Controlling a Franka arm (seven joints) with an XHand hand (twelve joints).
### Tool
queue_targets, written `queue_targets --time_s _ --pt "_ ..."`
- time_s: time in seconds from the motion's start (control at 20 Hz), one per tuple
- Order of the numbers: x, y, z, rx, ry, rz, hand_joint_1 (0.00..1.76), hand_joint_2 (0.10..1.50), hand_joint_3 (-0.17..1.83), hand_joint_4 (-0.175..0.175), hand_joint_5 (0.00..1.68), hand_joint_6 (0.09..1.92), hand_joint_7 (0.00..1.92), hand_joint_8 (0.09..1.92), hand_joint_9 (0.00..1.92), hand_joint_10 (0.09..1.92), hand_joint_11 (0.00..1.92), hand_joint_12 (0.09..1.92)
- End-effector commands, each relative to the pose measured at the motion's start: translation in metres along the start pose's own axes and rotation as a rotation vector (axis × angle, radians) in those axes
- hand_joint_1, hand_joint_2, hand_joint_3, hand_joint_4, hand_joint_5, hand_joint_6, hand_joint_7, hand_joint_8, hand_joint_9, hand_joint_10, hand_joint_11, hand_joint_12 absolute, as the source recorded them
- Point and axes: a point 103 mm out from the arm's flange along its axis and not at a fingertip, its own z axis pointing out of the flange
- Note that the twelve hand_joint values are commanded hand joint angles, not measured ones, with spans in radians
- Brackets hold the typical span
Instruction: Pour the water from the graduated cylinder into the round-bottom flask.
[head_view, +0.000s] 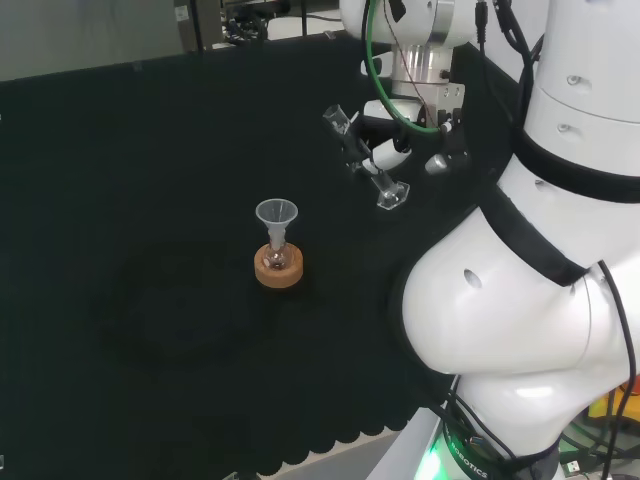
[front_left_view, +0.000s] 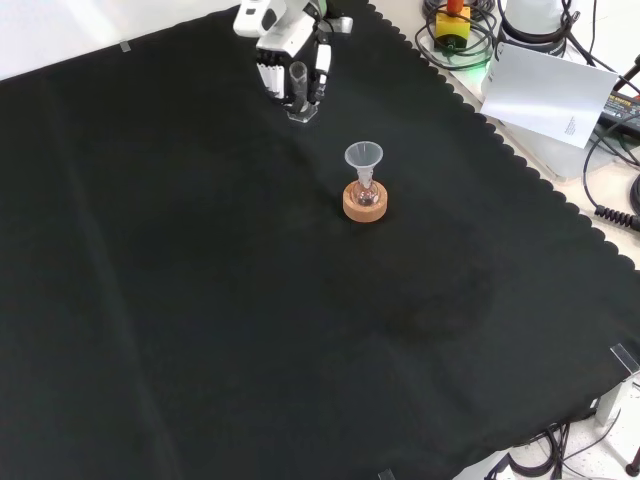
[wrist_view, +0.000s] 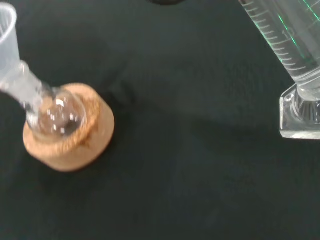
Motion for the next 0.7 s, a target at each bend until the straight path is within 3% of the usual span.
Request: queue_targets --time_s 0.05,0.4,0.7 --pt "0.011 -0.015 0.006 0.126 -0.084 0.000 1.26 1.10 0.00 -0.175 1.00 0.98 1.02 0.96 1.41 0.09 1.26 0.75" --pt "0.023 -0.025 0.020 0.252 -0.148 0.003 1.26 1.10 0.00 -0.175 1.00 0.98 1.02 0.96 1.41 0.09 1.26 0.75" --pt "0.043 -0.029 0.025 0.306 -0.196 -0.022 1.26 1.10 0.00 -0.175 1.00 0.98 1.02 0.96 1.42 0.09 1.26 0.75"
